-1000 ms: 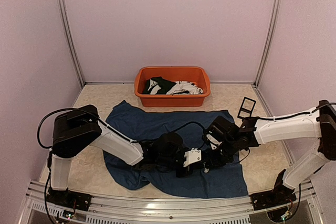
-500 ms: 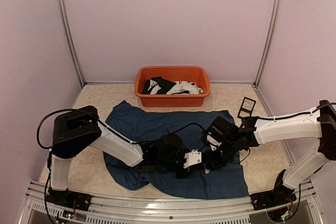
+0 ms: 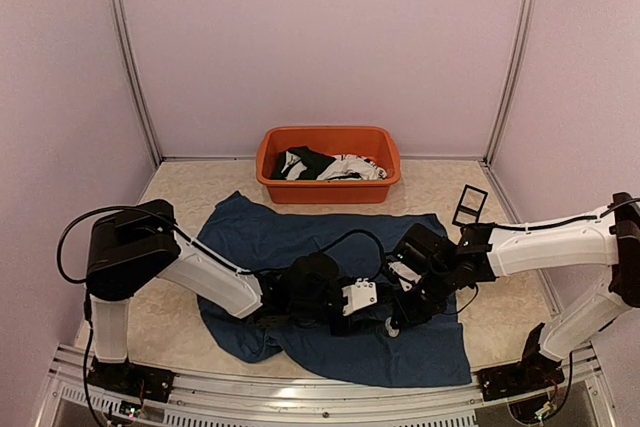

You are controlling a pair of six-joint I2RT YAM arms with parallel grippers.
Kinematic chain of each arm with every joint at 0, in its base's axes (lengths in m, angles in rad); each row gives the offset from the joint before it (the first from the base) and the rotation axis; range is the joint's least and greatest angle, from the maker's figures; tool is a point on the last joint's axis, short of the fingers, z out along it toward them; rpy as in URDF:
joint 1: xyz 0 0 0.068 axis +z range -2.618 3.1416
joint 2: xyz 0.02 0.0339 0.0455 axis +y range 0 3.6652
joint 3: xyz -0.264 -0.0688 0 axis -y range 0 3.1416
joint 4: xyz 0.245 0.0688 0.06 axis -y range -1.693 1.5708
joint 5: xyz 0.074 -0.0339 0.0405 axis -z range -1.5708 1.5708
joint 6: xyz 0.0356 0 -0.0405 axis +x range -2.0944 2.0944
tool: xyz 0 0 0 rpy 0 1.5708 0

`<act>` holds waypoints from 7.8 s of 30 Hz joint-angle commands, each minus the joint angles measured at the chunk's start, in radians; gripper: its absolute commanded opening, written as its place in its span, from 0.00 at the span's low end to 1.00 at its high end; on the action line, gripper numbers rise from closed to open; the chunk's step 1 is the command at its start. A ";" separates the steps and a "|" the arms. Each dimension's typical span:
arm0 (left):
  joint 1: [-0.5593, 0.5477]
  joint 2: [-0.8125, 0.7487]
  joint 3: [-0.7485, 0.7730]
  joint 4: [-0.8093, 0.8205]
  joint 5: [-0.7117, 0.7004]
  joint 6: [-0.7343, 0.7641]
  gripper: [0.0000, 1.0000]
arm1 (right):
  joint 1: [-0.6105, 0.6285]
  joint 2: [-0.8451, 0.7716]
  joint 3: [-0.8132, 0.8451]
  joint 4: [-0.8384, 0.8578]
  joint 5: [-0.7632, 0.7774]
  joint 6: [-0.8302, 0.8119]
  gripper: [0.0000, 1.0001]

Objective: Pin the brooch onto the clothing
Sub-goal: Position the brooch on the flattened clothing.

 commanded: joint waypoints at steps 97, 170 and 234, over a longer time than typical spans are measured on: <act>-0.007 -0.062 -0.122 0.080 0.043 -0.062 0.60 | 0.014 -0.080 0.018 0.038 -0.089 0.029 0.00; -0.022 -0.085 -0.189 0.311 0.102 -0.238 0.00 | 0.123 -0.032 -0.055 0.481 -0.257 -0.010 0.00; -0.027 -0.113 -0.196 0.293 0.105 -0.244 0.00 | -0.022 -0.346 -0.127 0.422 0.127 0.125 0.00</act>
